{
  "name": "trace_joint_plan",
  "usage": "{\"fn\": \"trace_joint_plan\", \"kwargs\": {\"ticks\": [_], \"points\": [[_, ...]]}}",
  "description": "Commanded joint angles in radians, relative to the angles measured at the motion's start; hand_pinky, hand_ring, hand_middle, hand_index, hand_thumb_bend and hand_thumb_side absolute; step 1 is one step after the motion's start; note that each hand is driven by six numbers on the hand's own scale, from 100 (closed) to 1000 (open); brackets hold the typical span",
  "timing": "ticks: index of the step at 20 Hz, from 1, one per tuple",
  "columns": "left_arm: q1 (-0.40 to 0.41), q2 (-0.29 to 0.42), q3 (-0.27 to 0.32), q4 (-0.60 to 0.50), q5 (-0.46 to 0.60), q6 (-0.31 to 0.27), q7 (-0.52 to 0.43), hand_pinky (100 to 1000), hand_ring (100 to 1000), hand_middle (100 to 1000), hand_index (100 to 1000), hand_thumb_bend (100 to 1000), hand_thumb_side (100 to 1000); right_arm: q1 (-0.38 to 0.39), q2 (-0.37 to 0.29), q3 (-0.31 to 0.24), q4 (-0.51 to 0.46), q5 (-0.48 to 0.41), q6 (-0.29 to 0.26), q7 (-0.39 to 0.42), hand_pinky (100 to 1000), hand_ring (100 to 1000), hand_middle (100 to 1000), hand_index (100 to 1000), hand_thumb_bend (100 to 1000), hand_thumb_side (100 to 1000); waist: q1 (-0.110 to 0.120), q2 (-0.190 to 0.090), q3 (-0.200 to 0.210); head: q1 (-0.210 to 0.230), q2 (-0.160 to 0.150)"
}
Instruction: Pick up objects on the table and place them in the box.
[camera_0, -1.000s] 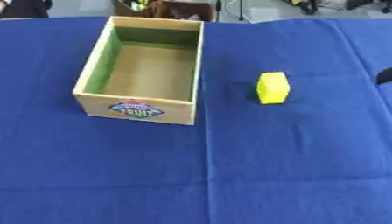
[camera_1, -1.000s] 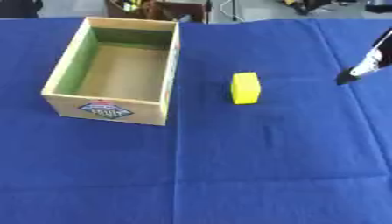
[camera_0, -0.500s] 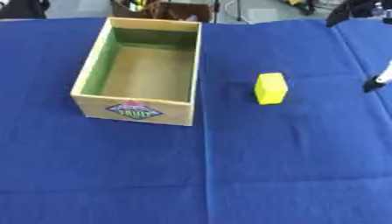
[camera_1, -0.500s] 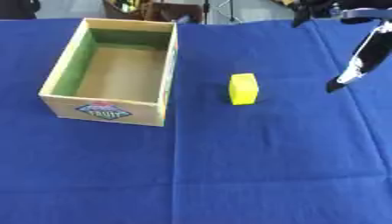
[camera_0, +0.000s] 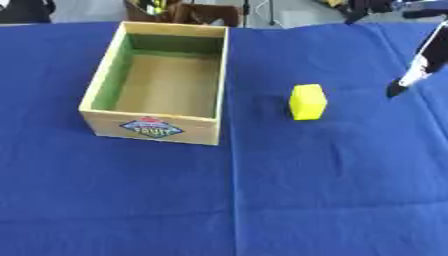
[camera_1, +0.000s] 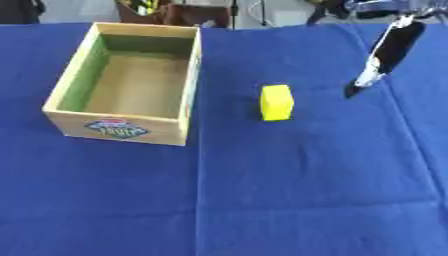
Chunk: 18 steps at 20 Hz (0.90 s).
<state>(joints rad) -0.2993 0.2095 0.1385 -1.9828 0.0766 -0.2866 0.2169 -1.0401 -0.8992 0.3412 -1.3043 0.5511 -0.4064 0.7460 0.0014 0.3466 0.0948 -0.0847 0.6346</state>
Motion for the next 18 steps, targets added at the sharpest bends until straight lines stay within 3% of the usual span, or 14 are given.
{"fn": "trace_joint_plan", "kwargs": {"ticks": [1, 7, 18], "points": [[-0.009, 0.005, -0.005, -0.017, 0.005, -0.001, -0.004, 479, 572, 639, 783, 100, 1000, -0.038, 0.021, -0.022, 0.041, 0.021, -0.022, 0.103, 885, 920, 841, 997, 768, 370, 0.0, -0.017, 0.002, -0.005, -0.008], [-0.012, 0.001, -0.005, -0.017, 0.007, 0.0, -0.006, 479, 572, 639, 783, 100, 1000, -0.061, 0.085, -0.029, 0.102, 0.074, 0.044, 0.129, 882, 916, 825, 984, 772, 367, 0.001, -0.014, 0.004, -0.006, -0.009], [-0.014, -0.003, -0.006, -0.017, 0.01, 0.001, -0.008, 479, 573, 640, 783, 100, 1000, -0.079, 0.18, -0.023, 0.176, 0.209, 0.087, 0.112, 881, 915, 834, 980, 774, 363, 0.004, -0.012, 0.006, -0.023, -0.019]]}}
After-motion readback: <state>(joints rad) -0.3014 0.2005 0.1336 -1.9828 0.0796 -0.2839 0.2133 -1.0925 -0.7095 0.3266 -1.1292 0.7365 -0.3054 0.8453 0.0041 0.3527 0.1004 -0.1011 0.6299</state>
